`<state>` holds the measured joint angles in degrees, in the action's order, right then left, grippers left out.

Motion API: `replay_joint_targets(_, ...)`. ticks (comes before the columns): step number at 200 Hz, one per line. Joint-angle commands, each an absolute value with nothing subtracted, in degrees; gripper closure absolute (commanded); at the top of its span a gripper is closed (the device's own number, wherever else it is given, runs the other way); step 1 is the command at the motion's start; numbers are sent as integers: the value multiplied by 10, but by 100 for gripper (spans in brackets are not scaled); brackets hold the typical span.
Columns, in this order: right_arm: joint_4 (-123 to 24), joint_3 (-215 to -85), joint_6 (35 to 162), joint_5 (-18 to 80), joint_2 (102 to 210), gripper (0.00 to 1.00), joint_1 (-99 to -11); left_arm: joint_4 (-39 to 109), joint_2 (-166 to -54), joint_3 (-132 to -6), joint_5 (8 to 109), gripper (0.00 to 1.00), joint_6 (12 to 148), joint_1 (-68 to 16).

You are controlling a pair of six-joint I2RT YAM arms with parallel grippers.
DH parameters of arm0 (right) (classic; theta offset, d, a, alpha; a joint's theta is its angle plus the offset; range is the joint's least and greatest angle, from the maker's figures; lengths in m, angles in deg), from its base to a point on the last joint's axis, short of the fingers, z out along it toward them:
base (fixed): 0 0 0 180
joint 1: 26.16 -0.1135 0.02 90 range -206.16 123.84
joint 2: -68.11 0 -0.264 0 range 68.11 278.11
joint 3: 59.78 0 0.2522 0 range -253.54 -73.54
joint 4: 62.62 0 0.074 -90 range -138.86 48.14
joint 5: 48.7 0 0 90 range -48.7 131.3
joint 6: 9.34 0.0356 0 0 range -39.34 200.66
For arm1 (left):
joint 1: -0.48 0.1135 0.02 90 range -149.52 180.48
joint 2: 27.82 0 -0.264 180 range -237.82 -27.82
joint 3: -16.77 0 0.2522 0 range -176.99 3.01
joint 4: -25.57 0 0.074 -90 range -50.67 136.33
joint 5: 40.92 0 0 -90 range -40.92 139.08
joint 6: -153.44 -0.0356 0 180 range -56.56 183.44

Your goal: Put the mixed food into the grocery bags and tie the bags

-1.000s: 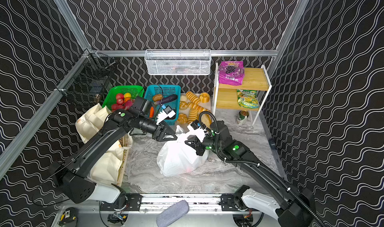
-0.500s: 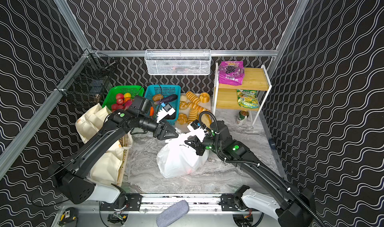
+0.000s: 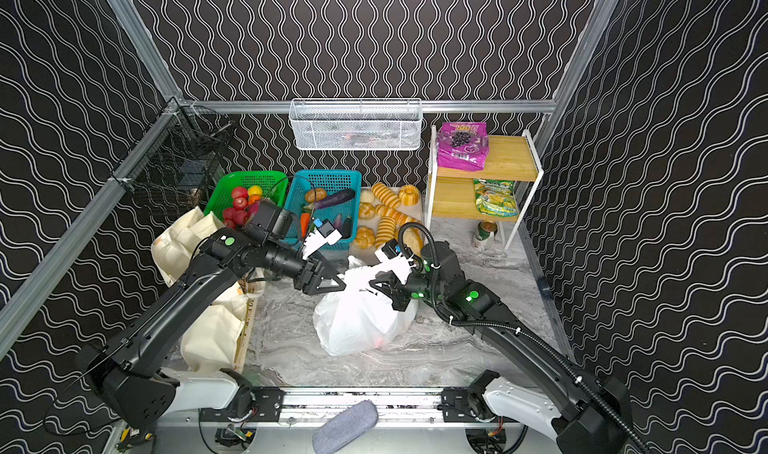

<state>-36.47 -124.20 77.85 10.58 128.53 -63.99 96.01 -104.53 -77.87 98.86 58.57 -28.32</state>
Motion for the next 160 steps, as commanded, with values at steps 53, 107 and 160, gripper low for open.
replay_joint_targets(53,-383,-1244,769,103,1281,100,-640,934,-1046,-765,1012,77,613,-271)
replay_joint_targets(107,-371,-1246,769,101,1280,100,-640,946,-1049,-772,1015,99,602,-258)
replay_joint_targets(160,-214,-1304,775,53,1272,100,-640,917,-1026,-766,864,100,623,-250)
